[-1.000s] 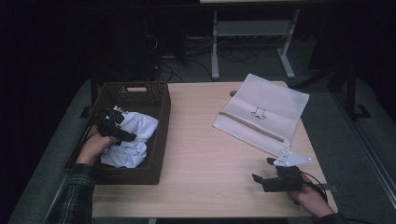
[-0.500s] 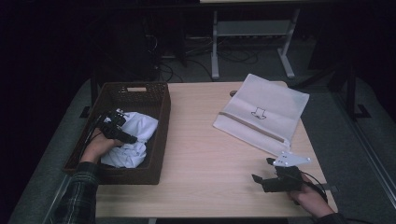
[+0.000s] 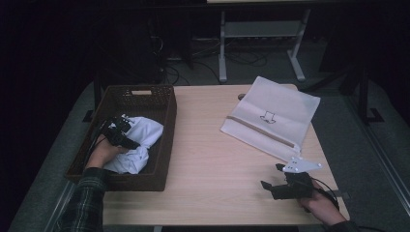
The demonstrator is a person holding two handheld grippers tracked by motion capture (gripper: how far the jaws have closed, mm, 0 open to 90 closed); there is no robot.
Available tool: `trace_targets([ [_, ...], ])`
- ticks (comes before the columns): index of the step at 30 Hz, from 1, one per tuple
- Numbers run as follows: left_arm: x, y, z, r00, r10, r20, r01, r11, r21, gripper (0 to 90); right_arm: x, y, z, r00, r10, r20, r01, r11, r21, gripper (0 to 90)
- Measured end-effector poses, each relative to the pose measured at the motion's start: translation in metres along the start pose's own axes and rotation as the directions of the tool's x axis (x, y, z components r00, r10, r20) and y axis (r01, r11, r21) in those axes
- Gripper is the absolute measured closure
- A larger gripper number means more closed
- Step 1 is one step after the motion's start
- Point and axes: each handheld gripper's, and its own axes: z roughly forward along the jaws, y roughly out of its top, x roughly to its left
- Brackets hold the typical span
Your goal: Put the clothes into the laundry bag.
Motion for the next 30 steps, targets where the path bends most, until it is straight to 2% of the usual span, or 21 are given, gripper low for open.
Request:
trace_targets([
  [2,0.001,0.0,-0.002,0.9999,-0.012,-0.001,0.012,0.9999,0.004,55.1,0.0,0.0,0.0,1.0,-0.002,0.0,0.002,1.0,0.001,13.3],
  [3,0.001,0.0,-0.002,0.9999,-0.012,-0.001,0.012,0.9999,0.004,57.2,0.0,0.0,0.0,1.0,-0.002,0.0,0.002,1.0,0.001,13.3],
  [8,0.002,0.001,-0.006,0.998,-0.063,0.008,0.063,0.998,0.007,64.2,0.0,0.0,0.0,1.0,-0.002,0.0,0.002,1.0,0.002,13.3],
  [10,0.004,0.001,-0.009,0.9963,-0.084,0.017,0.084,0.9964,-0.001,65.3,0.0,0.0,0.0,1.0,0.001,0.0,-0.001,1.0,0.001,13.3],
  [15,0.006,0.0,-0.021,0.994,-0.107,0.02,0.108,0.9935,-0.035,66.2,-0.001,-0.001,0.001,1.0,0.008,0.001,-0.008,1.0,0.003,13.3],
  [18,0.009,-0.001,-0.029,0.9902,-0.134,0.041,0.136,0.9889,-0.06,66.3,-0.001,-0.001,0.001,1.0,0.008,0.0,-0.008,1.0,0.003,13.3],
  [21,0.011,-0.001,-0.036,0.9895,-0.139,0.041,0.141,0.9874,-0.071,66.3,-0.002,-0.001,0.001,1.0,0.007,-0.001,-0.007,1.0,0.003,13.3],
  [27,0.011,0.0,-0.063,0.9871,-0.149,0.06,0.155,0.981,-0.117,66.4,-0.002,-0.001,0.001,1.0,0.008,0.002,-0.008,1.0,0.001,13.3],
  [29,0.011,0.0,-0.066,0.9872,-0.147,0.06,0.154,0.9805,-0.122,66.5,-0.002,0.0,0.0,1.0,0.008,0.002,-0.008,1.0,0.0,13.3],
  [30,0.011,0.001,-0.075,0.9882,-0.14,0.061,0.148,0.9797,-0.136,66.5,-0.002,0.0,0.0,1.0,0.008,0.003,-0.008,1.0,-0.001,13.3],
])
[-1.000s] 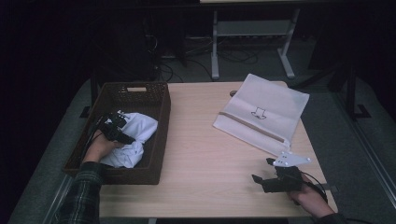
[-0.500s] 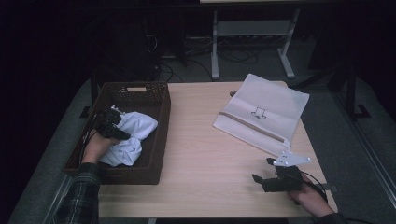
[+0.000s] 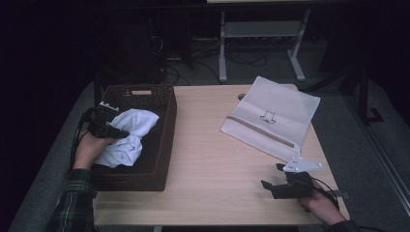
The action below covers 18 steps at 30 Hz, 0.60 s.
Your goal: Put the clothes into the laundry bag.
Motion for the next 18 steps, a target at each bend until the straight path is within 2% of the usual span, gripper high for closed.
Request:
trace_targets([
  [7,-0.009,0.008,-0.028,0.9996,0.015,0.025,-0.014,0.9989,-0.044,66.6,0.0,0.0,0.0,1.0,0.003,0.003,-0.003,1.0,-0.001,13.3],
  [18,-0.032,0.019,-0.051,0.995,0.078,0.061,-0.073,0.9938,-0.083,66.6,0.0,0.001,-0.001,1.0,0.004,0.002,-0.004,1.0,-0.004,13.3],
])
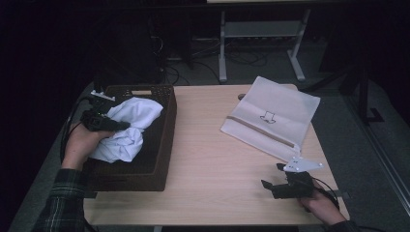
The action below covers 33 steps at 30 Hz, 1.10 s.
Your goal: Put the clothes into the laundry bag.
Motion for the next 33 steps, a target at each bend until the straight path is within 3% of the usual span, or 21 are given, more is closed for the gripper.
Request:
trace_targets([
  [7,-0.015,0.009,-0.011,0.9992,0.037,0.013,-0.037,0.9989,-0.031,66.9,0.0,0.0,0.0,1.0,-0.002,0.001,0.002,1.0,0.002,13.4],
  [12,-0.033,0.019,-0.017,0.9957,0.08,0.047,-0.077,0.9953,-0.059,67.0,0.0,0.0,0.0,1.0,0.0,0.0,0.0,1.0,0.0,13.3],
  [20,-0.06,0.033,-0.017,0.9865,0.14,0.085,-0.134,0.9879,-0.078,67.0,0.0,0.0,-0.001,1.0,-0.001,0.001,0.001,1.0,-0.006,13.3],
  [33,-0.096,0.048,-0.007,0.9698,0.192,0.15,-0.177,0.9784,-0.106,67.1,-0.001,0.001,-0.002,1.0,0.001,0.009,-0.001,1.0,-0.014,13.4],
])
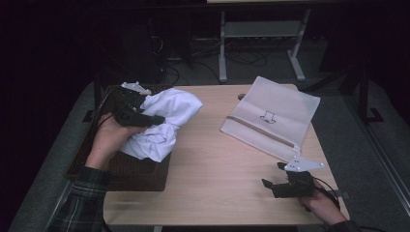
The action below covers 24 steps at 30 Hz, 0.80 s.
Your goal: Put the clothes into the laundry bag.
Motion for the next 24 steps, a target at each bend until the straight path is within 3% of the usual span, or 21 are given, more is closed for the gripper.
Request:
trace_targets([
  [18,-0.046,0.016,0.028,0.9966,0.047,0.068,-0.046,0.9987,-0.024,67.1,0.0,0.001,-0.001,1.0,0.003,-0.007,-0.003,1.0,-0.01,13.3],
  [24,-0.065,0.014,0.049,0.9931,0.066,0.097,-0.065,0.9977,-0.018,67.2,-0.001,0.001,-0.001,1.0,0.004,-0.008,-0.004,1.0,-0.01,13.3],
])
